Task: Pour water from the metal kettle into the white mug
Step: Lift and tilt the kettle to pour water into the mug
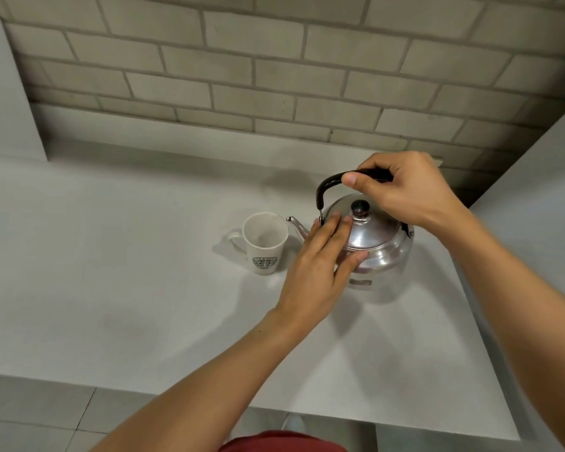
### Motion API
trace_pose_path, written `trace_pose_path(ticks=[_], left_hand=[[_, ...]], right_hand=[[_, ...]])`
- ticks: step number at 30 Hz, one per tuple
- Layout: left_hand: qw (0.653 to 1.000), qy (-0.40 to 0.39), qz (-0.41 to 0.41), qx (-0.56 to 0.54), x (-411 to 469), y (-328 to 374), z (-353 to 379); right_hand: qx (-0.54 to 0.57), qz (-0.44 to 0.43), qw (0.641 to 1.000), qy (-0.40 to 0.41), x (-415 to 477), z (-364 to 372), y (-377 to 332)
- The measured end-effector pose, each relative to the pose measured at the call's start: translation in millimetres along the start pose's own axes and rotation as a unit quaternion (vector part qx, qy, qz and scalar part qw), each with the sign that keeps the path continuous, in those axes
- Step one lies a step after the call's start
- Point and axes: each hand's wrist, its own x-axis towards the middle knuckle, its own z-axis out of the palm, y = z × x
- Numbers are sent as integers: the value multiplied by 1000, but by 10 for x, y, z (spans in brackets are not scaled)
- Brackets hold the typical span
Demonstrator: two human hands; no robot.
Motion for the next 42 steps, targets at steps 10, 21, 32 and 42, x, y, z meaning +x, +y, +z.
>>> trace_pose_path(ticks=[10,21,32,42], left_hand=[[996,31,-31,-75,-16,-89,-12],[989,73,-29,-128,71,-123,20],[979,111,-28,-169,127,-63,63],[966,114,-49,-228,110,67,32]], right_hand=[[-70,-46,995,-59,207,68,-290],[-146,-86,980,-107,382,56,-559],[-176,-129,969,-115,484,20,-696],[-207,-150,958,-132,484,-49,-803]])
